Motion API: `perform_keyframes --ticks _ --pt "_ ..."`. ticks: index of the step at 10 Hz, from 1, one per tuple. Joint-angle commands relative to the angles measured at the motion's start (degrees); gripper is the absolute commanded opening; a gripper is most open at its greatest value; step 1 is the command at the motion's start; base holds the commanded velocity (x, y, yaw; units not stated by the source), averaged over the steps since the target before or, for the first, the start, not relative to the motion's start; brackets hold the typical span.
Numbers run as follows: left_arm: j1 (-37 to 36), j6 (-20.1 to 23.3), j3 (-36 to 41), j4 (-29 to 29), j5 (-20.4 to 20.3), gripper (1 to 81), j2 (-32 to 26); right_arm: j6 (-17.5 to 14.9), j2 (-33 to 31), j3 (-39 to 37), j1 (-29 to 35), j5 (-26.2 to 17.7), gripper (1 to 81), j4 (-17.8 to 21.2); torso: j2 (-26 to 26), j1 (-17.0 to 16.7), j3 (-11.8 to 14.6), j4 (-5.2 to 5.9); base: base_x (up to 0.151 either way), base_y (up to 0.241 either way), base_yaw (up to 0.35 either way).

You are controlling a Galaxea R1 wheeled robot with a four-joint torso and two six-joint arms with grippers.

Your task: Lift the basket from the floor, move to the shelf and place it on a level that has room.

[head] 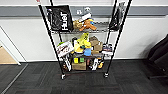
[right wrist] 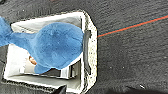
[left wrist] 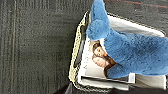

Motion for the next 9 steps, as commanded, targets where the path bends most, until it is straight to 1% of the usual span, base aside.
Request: perform_keyframes --ticks 1,3,4,6,8,9 --pt "-5.89 0.27 -2.90 0.36 3.02 81.1 2.13 0.31 0.14 0.11 4.73 -3.49 81.1 0.95 -5.53 3.58 0.00 0.00 0.000 0.000 0.000" --pt "-5.89 0.27 -2.99 0.71 3.02 81.1 2.13 0.31 0.14 0.02 4.91 -3.49 81.1 0.95 -9.45 6.03 -0.02 0.00 0.000 0.000 0.000" --pt "-5.89 0.27 -2.99 0.62 3.02 81.1 1.69 0.31 0.14 0.28 5.17 -3.49 81.1 0.95 -11.48 7.27 -1.31 0.00 0.000 0.000 0.000" --pt "-5.89 0.27 -2.99 0.62 2.93 81.1 1.08 0.31 0.32 0.28 5.70 -3.49 81.1 0.95 -14.93 9.39 -4.77 0.00 0.000 0.000 0.000" --pt "-6.51 0.27 -2.99 0.45 3.02 81.1 0.46 0.31 0.32 0.37 6.49 -3.58 81.1 0.95 -18.06 11.36 -6.73 0.00 0.000 0.000 0.000" --pt "-6.95 0.27 -2.99 0.36 3.02 81.1 0.46 0.31 0.41 0.37 6.84 -3.58 81.1 1.21 -20.09 12.63 -3.61 0.00 0.000 0.000 0.000"
